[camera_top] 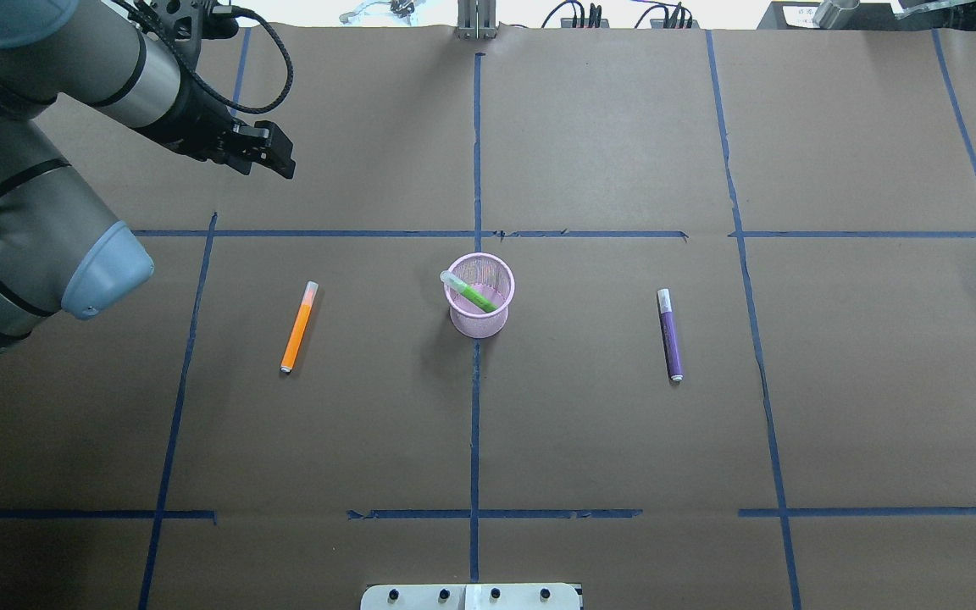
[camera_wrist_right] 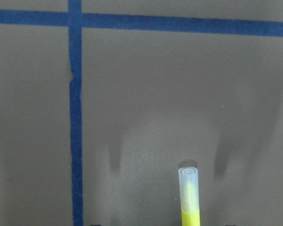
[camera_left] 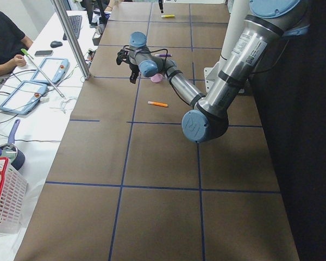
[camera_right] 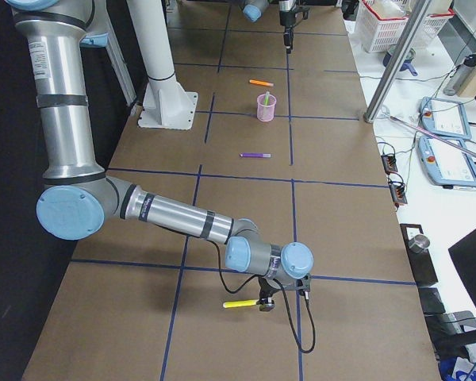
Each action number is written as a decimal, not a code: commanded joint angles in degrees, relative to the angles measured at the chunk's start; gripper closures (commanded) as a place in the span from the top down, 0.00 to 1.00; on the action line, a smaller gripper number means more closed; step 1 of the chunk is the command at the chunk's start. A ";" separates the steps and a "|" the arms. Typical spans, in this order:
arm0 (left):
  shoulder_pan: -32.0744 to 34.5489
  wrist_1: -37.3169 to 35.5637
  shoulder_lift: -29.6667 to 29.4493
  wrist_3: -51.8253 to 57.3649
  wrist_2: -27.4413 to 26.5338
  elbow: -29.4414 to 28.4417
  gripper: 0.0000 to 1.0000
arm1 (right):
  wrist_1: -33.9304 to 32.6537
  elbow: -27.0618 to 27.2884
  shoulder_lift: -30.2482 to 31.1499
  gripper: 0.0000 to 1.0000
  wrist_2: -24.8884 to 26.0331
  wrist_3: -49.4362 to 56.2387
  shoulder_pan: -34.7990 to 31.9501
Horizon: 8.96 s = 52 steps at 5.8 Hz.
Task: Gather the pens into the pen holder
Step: 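Grasp the yellow highlighter with the right gripper and lift it, then carry the yellow highlighter with the right gripper over the cup, then open the right gripper to drop the highlighter in the cup, withdraw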
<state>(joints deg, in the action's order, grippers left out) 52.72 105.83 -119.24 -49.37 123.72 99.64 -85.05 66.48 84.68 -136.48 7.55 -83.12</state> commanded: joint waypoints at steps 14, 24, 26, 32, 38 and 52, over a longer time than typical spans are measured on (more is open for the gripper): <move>0.20 0.35 2.17 -0.29 -0.32 3.19 0.75 | 0.15 -3.55 -0.22 0.57 4.64 0.27 3.22; 0.28 0.43 3.40 -0.11 -0.32 4.78 0.78 | 0.41 26.46 -0.74 0.00 -2.20 0.37 4.36; 0.20 0.61 4.10 -0.02 -0.32 4.86 0.79 | 0.50 34.48 -5.55 0.00 -1.86 -4.81 8.65; 0.99 0.61 4.19 0.06 -0.32 5.74 0.81 | 36.01 41.52 -15.93 0.00 42.55 -69.54 43.29; 0.90 0.61 4.10 0.15 -0.41 5.57 0.87 | 35.74 33.57 -24.20 0.00 84.83 -73.91 65.45; 0.90 0.52 4.02 -0.55 -0.84 4.95 1.00 | 35.75 33.62 -22.04 0.71 70.74 -79.09 60.13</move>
<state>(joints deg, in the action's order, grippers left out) 53.61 106.41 -115.16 -49.49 123.07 104.81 -49.32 99.00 60.60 -58.22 -70.51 -19.95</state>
